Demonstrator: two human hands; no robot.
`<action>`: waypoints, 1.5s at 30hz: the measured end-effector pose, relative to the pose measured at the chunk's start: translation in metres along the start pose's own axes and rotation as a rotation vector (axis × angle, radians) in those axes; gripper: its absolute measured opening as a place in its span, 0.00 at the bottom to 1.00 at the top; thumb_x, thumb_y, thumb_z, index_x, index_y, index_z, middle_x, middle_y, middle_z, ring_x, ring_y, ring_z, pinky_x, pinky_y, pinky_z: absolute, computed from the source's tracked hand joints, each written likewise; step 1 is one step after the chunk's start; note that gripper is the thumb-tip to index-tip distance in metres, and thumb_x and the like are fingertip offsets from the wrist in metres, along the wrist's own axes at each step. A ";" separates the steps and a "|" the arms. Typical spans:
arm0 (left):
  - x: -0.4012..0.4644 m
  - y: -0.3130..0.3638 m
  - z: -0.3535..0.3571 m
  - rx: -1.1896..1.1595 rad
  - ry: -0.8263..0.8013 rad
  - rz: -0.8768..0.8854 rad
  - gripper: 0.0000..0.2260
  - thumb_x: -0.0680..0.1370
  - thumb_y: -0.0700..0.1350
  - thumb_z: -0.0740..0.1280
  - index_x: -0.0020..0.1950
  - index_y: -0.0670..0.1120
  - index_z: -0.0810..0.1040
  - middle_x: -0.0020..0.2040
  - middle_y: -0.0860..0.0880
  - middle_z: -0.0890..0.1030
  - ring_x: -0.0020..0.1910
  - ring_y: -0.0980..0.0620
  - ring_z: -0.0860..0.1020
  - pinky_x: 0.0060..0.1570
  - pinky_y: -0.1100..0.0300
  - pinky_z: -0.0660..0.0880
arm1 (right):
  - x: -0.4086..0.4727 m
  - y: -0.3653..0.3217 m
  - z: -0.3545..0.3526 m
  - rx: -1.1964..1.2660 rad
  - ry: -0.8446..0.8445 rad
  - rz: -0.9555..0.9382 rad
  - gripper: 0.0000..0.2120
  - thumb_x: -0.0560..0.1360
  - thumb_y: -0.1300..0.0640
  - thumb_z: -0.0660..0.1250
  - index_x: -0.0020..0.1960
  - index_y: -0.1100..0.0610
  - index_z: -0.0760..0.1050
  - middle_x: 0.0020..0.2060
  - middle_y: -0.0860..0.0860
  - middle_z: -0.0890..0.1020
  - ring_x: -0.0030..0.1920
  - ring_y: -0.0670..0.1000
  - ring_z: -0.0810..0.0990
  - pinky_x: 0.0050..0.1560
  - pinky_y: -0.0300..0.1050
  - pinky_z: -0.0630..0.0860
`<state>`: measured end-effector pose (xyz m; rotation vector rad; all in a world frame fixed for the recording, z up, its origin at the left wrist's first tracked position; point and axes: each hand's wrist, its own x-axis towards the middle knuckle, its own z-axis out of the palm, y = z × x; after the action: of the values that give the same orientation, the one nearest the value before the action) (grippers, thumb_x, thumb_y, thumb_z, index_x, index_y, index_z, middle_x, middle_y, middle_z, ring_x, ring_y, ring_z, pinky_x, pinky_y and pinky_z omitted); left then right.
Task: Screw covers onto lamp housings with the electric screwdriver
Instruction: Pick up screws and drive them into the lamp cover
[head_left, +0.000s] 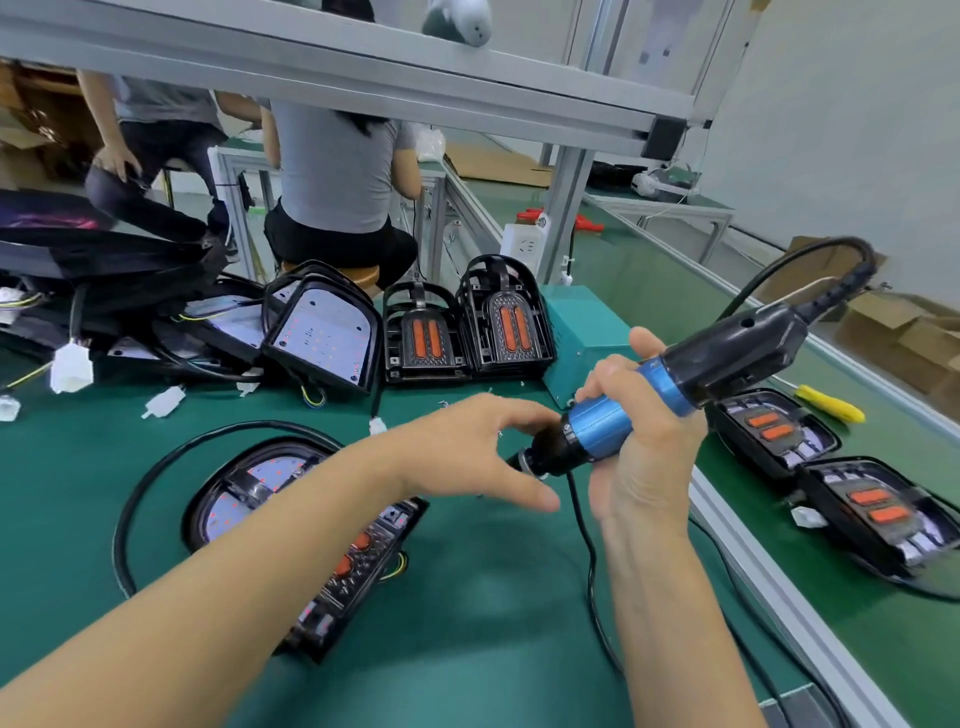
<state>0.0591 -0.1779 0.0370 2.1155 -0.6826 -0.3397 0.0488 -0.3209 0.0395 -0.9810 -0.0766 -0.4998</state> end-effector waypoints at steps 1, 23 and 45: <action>0.001 0.003 0.006 0.062 0.019 0.019 0.15 0.68 0.50 0.74 0.53 0.51 0.78 0.49 0.55 0.81 0.50 0.57 0.76 0.56 0.60 0.70 | 0.000 0.000 0.001 0.017 -0.008 0.002 0.19 0.64 0.66 0.69 0.54 0.59 0.73 0.28 0.51 0.75 0.30 0.50 0.74 0.40 0.45 0.73; 0.000 0.016 0.001 -0.061 0.127 0.064 0.10 0.71 0.46 0.75 0.50 0.46 0.81 0.45 0.48 0.83 0.42 0.58 0.77 0.51 0.59 0.73 | 0.000 -0.010 0.006 0.116 -0.142 0.063 0.17 0.68 0.63 0.68 0.57 0.55 0.74 0.29 0.50 0.72 0.30 0.49 0.72 0.37 0.43 0.72; 0.032 -0.080 -0.008 0.720 0.191 -0.471 0.06 0.72 0.38 0.67 0.44 0.46 0.83 0.46 0.48 0.84 0.47 0.45 0.80 0.46 0.53 0.78 | 0.004 -0.011 -0.011 -0.087 -0.060 0.013 0.15 0.63 0.65 0.71 0.48 0.53 0.76 0.29 0.47 0.73 0.34 0.49 0.71 0.38 0.39 0.72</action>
<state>0.1169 -0.1527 -0.0230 2.9536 -0.1840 -0.1420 0.0460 -0.3358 0.0432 -1.0808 -0.1029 -0.4651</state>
